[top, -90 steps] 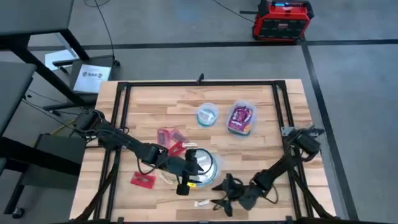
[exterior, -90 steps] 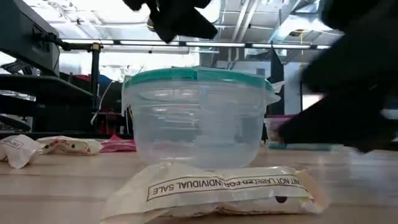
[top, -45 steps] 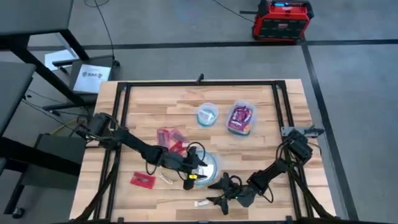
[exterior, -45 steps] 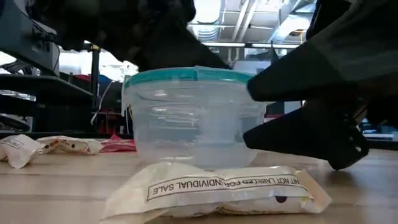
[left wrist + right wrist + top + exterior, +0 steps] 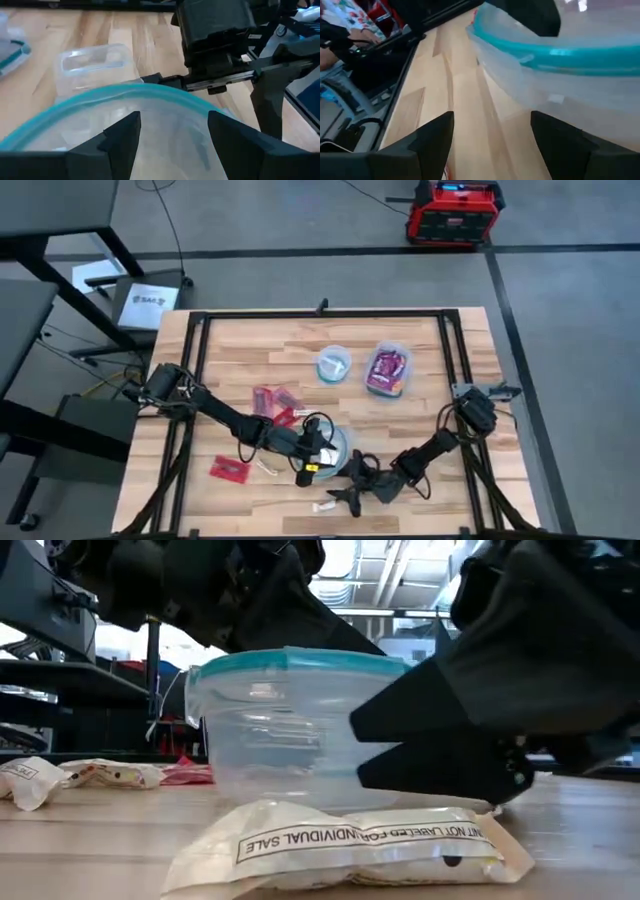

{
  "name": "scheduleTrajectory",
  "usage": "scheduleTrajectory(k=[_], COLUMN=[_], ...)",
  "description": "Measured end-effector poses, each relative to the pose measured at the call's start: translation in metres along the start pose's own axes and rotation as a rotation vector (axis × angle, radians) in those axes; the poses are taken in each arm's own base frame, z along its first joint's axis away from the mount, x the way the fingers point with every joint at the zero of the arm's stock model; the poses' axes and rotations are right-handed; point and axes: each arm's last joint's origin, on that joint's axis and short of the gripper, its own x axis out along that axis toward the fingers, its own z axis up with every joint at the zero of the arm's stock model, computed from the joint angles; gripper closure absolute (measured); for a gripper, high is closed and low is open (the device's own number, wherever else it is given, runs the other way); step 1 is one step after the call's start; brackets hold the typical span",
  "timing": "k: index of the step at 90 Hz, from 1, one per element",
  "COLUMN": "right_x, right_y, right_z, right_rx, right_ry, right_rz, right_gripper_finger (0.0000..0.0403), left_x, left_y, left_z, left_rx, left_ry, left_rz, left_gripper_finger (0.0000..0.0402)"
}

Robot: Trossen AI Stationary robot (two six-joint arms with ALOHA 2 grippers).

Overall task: Sort candy
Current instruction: Open the center transparent bin

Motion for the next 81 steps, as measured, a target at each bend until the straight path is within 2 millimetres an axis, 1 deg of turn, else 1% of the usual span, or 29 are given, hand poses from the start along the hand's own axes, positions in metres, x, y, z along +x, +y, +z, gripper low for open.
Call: scheduleTrajectory(k=[29, 51, 72, 81], right_x=[0.001, -0.004, -0.005, -0.005], right_y=[0.003, 0.012, 0.013, 0.015], right_z=[0.008, 0.008, 0.01, 0.012], right_rx=[-0.042, -0.198, -0.251, -0.313], right_ry=[-0.059, -0.107, -0.126, -0.144], right_rz=[0.043, 0.081, 0.082, 0.084], right_gripper_finger=[0.0148, 0.0148, 0.0148, 0.0148], left_x=[0.002, 0.002, 0.002, 0.002], left_y=[0.003, 0.003, 0.005, 0.005], left_z=[-0.006, -0.007, -0.008, -0.008], left_rx=[-0.009, -0.014, -0.017, -0.015], left_ry=[0.034, 0.045, 0.055, 0.061], left_rz=[0.038, 0.043, 0.049, 0.049], left_gripper_finger=[0.0183, 0.0183, 0.0183, 0.0183])
